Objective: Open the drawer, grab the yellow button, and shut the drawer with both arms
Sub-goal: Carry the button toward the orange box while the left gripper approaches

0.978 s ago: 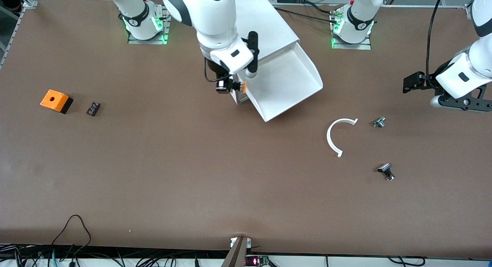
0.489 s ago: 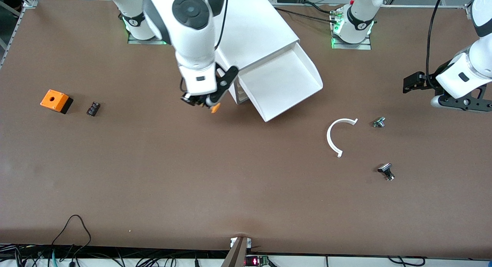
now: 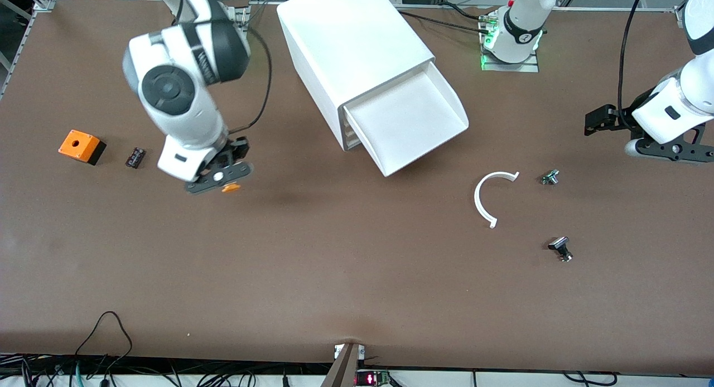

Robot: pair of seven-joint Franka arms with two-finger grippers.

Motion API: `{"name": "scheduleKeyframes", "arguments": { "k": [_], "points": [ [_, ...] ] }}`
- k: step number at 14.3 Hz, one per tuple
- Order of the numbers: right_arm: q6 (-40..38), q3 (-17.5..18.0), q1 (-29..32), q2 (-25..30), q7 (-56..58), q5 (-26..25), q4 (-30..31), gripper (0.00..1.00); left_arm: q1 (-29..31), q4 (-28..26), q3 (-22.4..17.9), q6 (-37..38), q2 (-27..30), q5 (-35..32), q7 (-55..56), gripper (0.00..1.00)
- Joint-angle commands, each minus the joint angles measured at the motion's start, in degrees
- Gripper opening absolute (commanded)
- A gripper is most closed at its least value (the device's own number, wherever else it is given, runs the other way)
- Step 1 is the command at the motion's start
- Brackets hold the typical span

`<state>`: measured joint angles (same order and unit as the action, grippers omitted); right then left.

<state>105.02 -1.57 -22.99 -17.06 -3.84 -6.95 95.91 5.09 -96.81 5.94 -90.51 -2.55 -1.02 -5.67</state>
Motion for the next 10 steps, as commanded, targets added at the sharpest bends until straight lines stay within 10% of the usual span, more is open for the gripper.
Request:
{"name": "scheduleKeyframes", "arguments": {
  "k": [1, 10],
  "points": [
    [5.6, 1.1, 5.5, 2.6, -0.9, 0.4, 8.3, 0.29, 0.0, 0.5, 0.3, -0.1, -0.8, 1.0, 0.1, 1.0],
    [39.1, 0.8, 19.4, 2.1, 15.2, -0.5, 34.0, 0.29, -0.4, -2.1, 1.7, -4.0, -1.2, 0.8, 4.2, 1.0]
  ]
}}
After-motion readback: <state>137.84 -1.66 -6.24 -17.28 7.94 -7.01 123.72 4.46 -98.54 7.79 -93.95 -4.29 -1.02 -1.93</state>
